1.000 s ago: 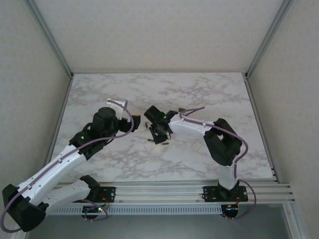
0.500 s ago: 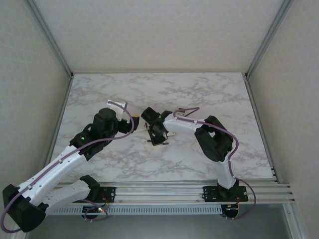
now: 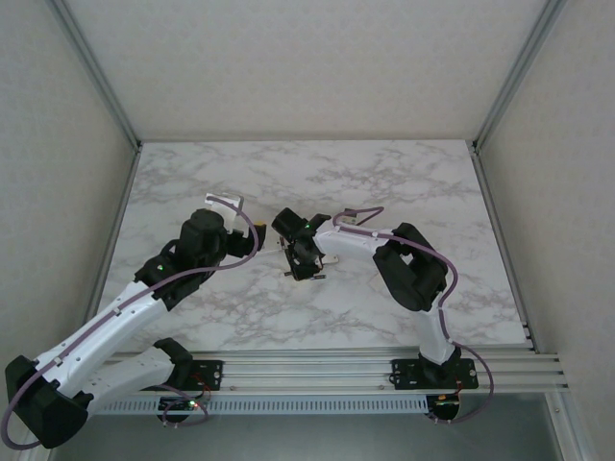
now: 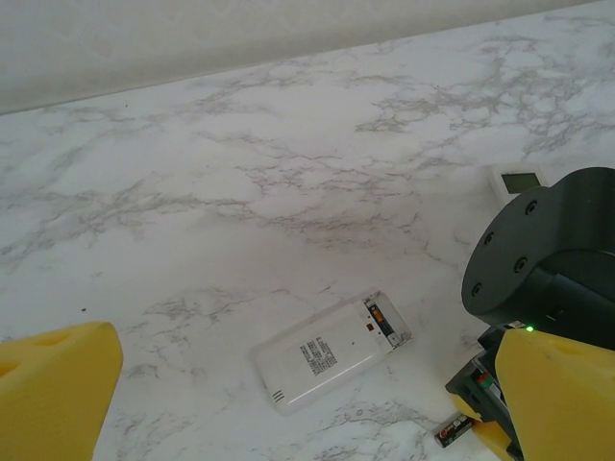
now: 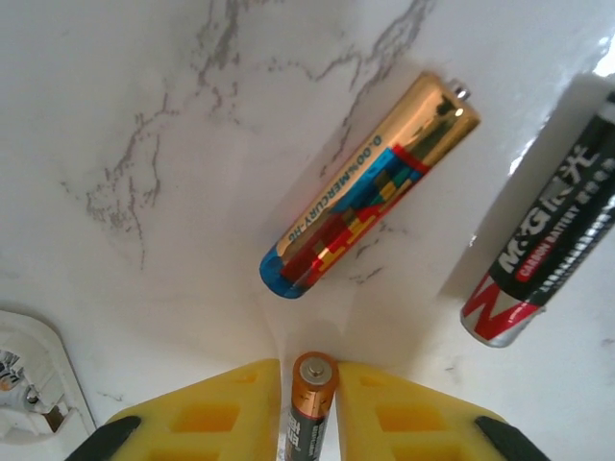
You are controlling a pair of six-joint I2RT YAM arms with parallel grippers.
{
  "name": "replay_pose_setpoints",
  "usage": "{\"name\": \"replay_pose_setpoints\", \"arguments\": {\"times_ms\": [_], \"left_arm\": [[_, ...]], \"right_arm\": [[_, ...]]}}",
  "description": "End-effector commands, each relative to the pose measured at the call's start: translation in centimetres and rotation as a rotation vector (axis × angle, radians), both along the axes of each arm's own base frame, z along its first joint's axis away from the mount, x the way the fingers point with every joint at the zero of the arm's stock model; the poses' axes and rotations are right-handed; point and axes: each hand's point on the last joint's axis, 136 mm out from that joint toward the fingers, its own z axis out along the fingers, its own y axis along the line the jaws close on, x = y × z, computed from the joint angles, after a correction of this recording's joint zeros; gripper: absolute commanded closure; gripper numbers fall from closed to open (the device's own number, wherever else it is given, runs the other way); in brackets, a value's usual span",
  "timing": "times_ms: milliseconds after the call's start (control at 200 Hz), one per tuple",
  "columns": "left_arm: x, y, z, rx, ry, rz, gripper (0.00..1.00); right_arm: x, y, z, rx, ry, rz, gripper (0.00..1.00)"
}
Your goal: Load the batteries into the remote control
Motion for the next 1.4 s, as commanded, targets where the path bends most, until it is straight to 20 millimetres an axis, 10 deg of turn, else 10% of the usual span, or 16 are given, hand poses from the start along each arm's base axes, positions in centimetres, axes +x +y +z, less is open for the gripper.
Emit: {"name": "replay_pose_setpoints", "arguments": {"times_ms": [0,335,556,736,1001,1392], "left_arm": [[0.1,0.8,1.1,-0.011,-0.034,0.029,0.00],[-0.9,2.5,4.7,-0.290,-0.028,0.186,0.01],[-0.1,3.8,-1.5,-0.495,0.163,0.229,0.00],[0.7,1.5,-7.4,-0.655,0.434,0.125,0.00],[2.1,1.6,-14.3,-0.578,0.635,0.225,0.04],[4.1,2.1,-17.6,-0.518,0.697,0.280,0.12]], "right_arm": [[-1.1,-0.5,-1.8,-0.032,0.039,0.012,0.79],[1.0,-1.0,2.6,-0.004,-0.163,0.157,0.90],[4.6,-0.1,10.5,-0.084,-0.610,0.688,0.90],[5.7,2.5,13.1,-0.211,-0.813,1.196,0.92],[9.1,4.9,10.7,-0.341,-0.807,1.420,1.00],[11.8,4.3,6.2,-0.354,-0.748,1.382,1.00]]}}
